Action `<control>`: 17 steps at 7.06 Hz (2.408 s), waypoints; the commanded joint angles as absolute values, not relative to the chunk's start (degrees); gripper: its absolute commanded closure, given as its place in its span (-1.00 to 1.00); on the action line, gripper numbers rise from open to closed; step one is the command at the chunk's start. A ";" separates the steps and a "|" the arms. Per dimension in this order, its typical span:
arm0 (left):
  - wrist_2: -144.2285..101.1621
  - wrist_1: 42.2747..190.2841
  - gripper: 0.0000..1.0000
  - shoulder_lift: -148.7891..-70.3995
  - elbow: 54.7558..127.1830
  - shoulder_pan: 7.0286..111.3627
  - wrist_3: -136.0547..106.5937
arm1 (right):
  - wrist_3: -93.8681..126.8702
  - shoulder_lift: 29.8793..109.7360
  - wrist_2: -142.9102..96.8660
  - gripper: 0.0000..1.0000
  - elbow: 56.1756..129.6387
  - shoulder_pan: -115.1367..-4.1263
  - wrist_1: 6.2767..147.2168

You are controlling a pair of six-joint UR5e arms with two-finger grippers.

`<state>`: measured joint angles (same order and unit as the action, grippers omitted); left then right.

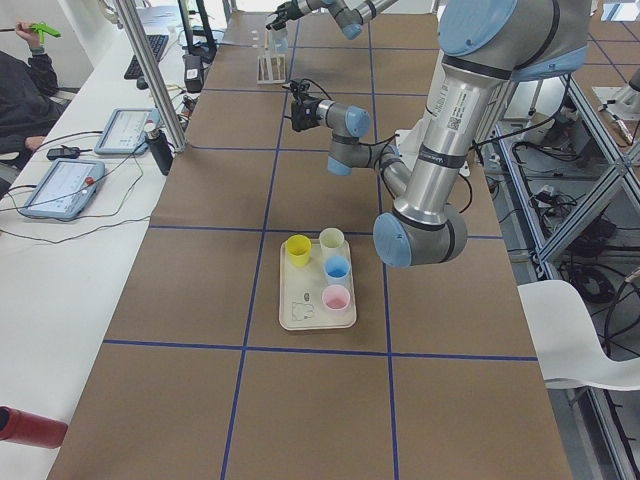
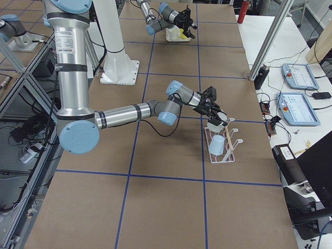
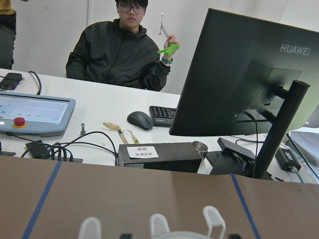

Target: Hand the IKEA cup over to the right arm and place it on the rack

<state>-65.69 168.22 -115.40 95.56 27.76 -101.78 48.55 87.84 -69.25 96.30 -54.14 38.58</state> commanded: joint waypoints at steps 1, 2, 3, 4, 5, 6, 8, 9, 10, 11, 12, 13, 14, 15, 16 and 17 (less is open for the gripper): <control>-65.65 168.22 -1.00 -115.40 95.36 27.51 -101.78 | 48.60 87.54 -69.26 1.00 94.93 -54.14 38.50; -65.65 168.31 -1.00 -115.40 95.36 27.42 -101.78 | 48.69 87.37 -69.26 1.00 94.57 -54.14 38.50; -65.65 168.22 -1.00 -115.40 95.27 27.42 -101.78 | 48.69 87.28 -69.26 1.00 94.31 -54.14 38.50; -65.65 168.22 -1.00 -115.40 95.27 27.42 -101.78 | 48.87 87.28 -69.26 1.00 94.31 -54.14 38.50; -65.57 168.31 -1.00 -115.40 95.19 27.33 -101.78 | 48.95 87.19 -69.26 1.00 94.31 -53.97 38.50; -65.57 168.31 -1.00 -115.40 95.19 27.33 -101.78 | 49.13 86.58 -69.26 1.00 94.13 -53.70 38.50; -65.57 168.31 -1.00 -114.61 95.19 27.25 -101.78 | 49.39 86.40 -69.26 1.00 94.13 -53.26 38.50; -65.57 168.31 -1.00 -114.61 95.19 27.25 -101.78 | 49.39 86.40 -69.26 1.00 93.96 -53.09 38.50; -65.57 168.31 -1.00 -114.61 95.10 27.16 -101.78 | 49.39 86.40 -69.26 1.00 93.61 -53.00 38.50; -65.57 168.31 -1.00 -114.61 95.10 27.07 -101.86 | 49.39 86.40 -69.34 1.00 93.43 -52.82 38.41; -65.48 168.31 -1.00 -114.61 95.10 27.07 -101.87 | 49.39 86.40 -69.35 1.00 93.34 -52.21 38.41; -65.39 168.31 -1.00 -114.61 95.10 27.07 -101.87 | 49.39 86.40 -69.35 1.00 93.08 -52.12 37.97; -65.39 168.31 -1.00 -114.61 95.10 27.07 -101.95 | 49.39 86.40 -69.35 1.00 92.38 -52.03 37.27; -65.39 168.31 -1.00 -114.61 95.10 27.07 -102.13 | 49.31 86.40 -69.35 1.00 91.76 -52.03 35.53; -65.30 168.31 -1.00 -114.61 95.10 27.07 -102.22 | 49.22 87.01 -69.26 1.00 91.50 -52.12 33.94; -65.30 168.31 -1.00 -114.61 95.10 26.98 -102.39 | 49.13 87.27 -69.26 1.00 91.49 -52.21 33.66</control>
